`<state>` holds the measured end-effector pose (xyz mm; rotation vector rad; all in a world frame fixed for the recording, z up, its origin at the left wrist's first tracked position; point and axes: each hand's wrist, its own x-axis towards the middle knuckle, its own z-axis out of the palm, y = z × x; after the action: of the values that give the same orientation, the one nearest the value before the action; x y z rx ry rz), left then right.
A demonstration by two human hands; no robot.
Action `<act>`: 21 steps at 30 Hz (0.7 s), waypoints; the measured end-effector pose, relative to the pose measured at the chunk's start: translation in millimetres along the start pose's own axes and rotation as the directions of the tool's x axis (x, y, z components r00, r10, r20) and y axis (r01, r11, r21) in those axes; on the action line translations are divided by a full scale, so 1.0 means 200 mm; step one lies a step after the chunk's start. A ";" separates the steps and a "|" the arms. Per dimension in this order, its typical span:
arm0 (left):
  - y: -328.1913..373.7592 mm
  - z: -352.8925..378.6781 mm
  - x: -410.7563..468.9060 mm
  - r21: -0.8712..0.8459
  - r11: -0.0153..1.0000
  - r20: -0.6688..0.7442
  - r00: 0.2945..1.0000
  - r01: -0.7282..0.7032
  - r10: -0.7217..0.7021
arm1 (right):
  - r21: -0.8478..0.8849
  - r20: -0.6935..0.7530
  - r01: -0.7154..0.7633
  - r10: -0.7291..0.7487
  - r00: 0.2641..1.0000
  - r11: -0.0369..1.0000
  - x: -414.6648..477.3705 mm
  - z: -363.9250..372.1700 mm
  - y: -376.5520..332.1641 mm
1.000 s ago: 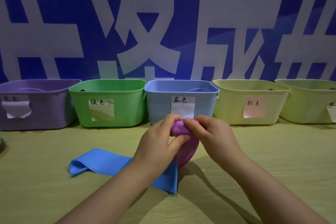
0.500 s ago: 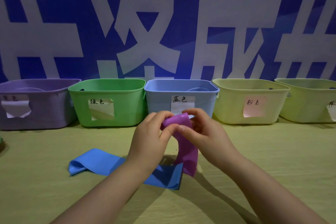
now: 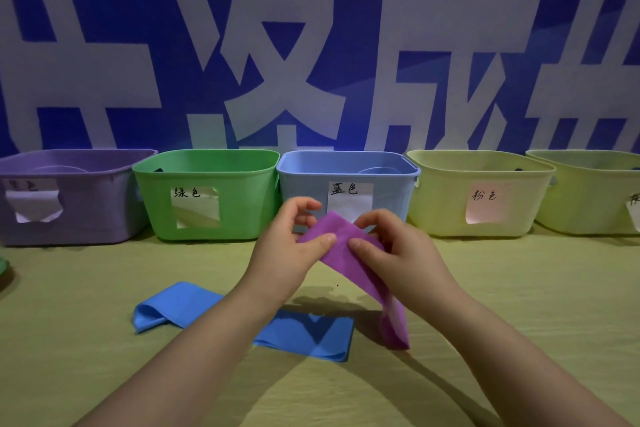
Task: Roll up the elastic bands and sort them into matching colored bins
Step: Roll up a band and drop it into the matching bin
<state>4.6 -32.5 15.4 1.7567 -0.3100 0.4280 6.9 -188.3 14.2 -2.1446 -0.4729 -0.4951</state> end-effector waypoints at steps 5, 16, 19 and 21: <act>0.00 -0.01 0.00 -0.089 0.994 0.088 0.994 0.071 -0.063 | -0.051 0.050 -0.029 0.032 0.998 0.998 0.00 0.00 0.01; 0.00 -0.03 0.02 -0.355 0.914 0.097 0.980 0.196 -0.173 | -0.127 0.092 -0.091 0.103 0.990 0.988 0.00 -0.01 0.00; 0.00 -0.03 0.02 -0.213 0.973 0.070 0.995 0.089 -0.076 | -0.062 0.168 -0.096 0.105 0.980 0.993 -0.01 -0.01 -0.01; 0.01 -0.02 0.00 -0.142 0.989 0.091 0.996 0.033 -0.020 | 0.036 0.181 -0.100 0.092 0.979 0.994 -0.01 0.00 -0.01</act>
<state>4.1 -29.1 18.0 1.6396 -0.3713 0.3006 4.2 -187.7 15.9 -2.1667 -0.4727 -0.2365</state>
